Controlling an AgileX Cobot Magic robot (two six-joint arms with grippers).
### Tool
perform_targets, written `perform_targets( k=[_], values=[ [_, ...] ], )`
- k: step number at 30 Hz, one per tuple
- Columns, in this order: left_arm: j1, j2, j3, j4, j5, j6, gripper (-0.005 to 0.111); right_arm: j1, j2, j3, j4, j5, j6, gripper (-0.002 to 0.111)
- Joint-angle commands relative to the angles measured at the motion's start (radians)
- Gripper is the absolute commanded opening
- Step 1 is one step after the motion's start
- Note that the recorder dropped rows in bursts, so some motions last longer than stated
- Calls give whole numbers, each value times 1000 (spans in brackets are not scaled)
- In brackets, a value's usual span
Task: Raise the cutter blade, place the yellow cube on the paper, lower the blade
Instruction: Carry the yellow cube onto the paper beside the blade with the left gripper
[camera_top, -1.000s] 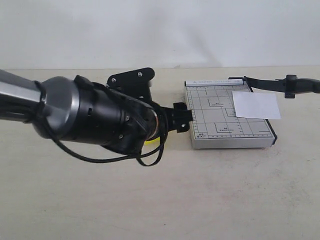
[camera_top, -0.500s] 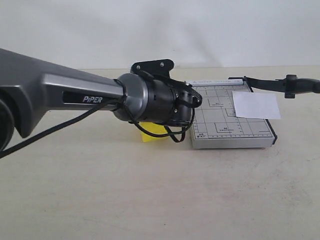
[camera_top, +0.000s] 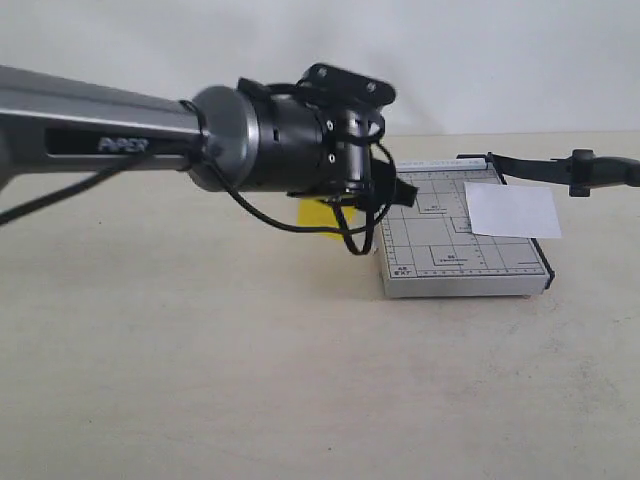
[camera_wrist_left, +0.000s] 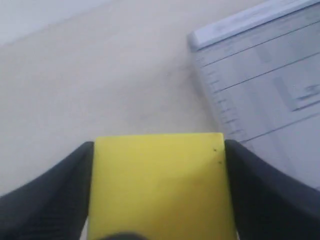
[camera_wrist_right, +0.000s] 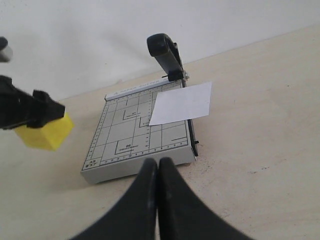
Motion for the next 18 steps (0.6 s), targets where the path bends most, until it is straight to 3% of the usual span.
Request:
perform_targets(
  k=[1,7,9,12,14,18],
  values=[
    [0,-87,-12,-66,-334,285,4,0,3,-1,2,0,-1,0],
    [-1,-11,-93,-96,-567,336,4,0,3,-1,2,0,-1,0],
    [-11,59,-149,-96,-545,336,4,0,3,-1,2,0,-1,0],
    [-34,138,-253,-122,-404,380,4,0,3,-1,2,2,-1,0],
    [-51,164,-311,-233,-327,548,4,0,3,-1,2,2,-1,0],
    [-62,202,-444,-628,-251,1045,4,0,3,-1,2,2,-1,0]
  ],
)
